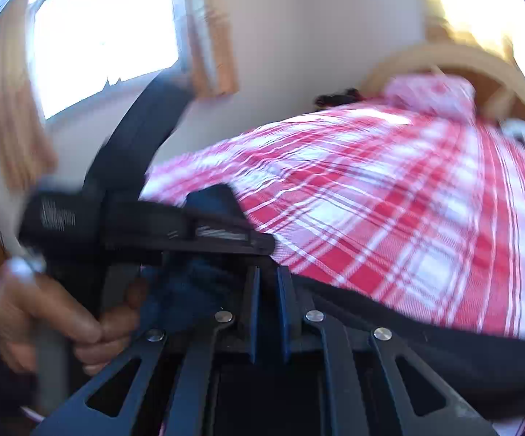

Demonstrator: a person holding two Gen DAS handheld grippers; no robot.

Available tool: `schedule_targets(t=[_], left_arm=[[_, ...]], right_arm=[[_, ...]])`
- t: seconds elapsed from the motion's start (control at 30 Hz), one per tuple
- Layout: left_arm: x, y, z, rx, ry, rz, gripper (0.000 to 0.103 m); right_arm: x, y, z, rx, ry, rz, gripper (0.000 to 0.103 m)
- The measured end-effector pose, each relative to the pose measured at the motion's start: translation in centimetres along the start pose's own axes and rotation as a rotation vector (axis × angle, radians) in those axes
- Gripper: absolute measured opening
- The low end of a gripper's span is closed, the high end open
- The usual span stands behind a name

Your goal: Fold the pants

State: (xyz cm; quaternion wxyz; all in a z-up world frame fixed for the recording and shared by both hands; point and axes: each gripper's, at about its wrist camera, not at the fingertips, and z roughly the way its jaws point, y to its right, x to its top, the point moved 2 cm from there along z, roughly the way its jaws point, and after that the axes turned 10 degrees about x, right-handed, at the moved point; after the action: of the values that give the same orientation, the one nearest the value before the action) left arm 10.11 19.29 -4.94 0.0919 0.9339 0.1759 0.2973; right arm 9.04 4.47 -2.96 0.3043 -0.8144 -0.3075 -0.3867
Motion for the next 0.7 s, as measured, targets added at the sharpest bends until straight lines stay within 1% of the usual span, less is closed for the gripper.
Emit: schedule_targets(t=[0.03,0.1,0.13,0.2,0.23,0.27,0.3,0.33,0.37,0.4,0.43,0.47,0.57,0.6,0.63,0.67,0.7], left_arm=[[-0.1,-0.1,-0.4,-0.013,0.009,-0.012,0.012],[-0.3,-0.3,-1.6,-0.044,0.037,-0.026,0.012],[-0.5,-0.4,-2.5,-0.056,0.059,-0.031,0.012],[-0.6,-0.6,-3.6,-0.069,0.083,-0.038,0.012],[-0.7,-0.6,-4.2,-0.081,0.089,-0.043,0.012],[-0.8,-0.7,-4.9,-0.101,0.095,-0.054,0.012],[-0.8,-0.7,-5.2,-0.113,0.099,-0.057,0.012],[-0.8,-0.7,-5.7,-0.124,0.105,-0.058,0.012],[-0.8,-0.6,-6.1,-0.128,0.112,-0.054,0.012],[-0.9,-0.5,-6.5,-0.128,0.120,-0.049,0.012],[-0.9,-0.4,-6.9,-0.130,0.126,-0.045,0.012],[-1.1,-0.4,-7.3,-0.135,0.133,-0.044,0.012],[-1.3,-0.6,-8.2,-0.146,0.147,-0.052,0.012],[-1.4,-0.7,-8.4,-0.142,0.149,-0.053,0.012],[-1.4,-0.8,-8.5,-0.139,0.149,-0.056,0.012],[-1.4,-1.0,-8.6,-0.139,0.147,-0.058,0.012],[-1.5,-1.1,-8.7,-0.142,0.145,-0.063,0.012]], right_arm=[[-0.1,1.2,-1.8,-0.006,0.041,0.076,0.010],[-0.3,3.4,-4.5,-0.005,0.102,0.188,0.011],[-0.6,4.6,-6.1,-0.010,0.133,0.252,0.014],[-1.8,8.4,-10.4,-0.038,0.227,0.415,0.034],[-2.5,9.7,-12.3,-0.049,0.265,0.474,0.060],[-3.1,10.8,-13.8,-0.058,0.299,0.521,0.081],[-4.2,12.7,-16.0,-0.067,0.354,0.588,0.085],[-4.9,13.9,-17.4,-0.080,0.390,0.639,0.085],[-5.9,14.2,-18.5,-0.094,0.402,0.678,0.085],[-7.0,15.6,-19.8,-0.107,0.405,0.738,0.085],[-7.5,15.9,-20.1,-0.107,0.403,0.776,0.085],[-8.2,16.9,-20.5,-0.087,0.398,0.831,0.085],[-9.3,18.5,-20.0,-0.016,0.371,0.913,0.084],[-9.5,18.8,-19.4,-0.013,0.359,0.939,0.082],[-9.9,19.3,-19.1,-0.009,0.351,0.964,0.075],[-10.1,19.8,-18.9,-0.022,0.346,0.987,0.071],[-10.2,19.8,-19.1,-0.033,0.349,0.989,0.071]])
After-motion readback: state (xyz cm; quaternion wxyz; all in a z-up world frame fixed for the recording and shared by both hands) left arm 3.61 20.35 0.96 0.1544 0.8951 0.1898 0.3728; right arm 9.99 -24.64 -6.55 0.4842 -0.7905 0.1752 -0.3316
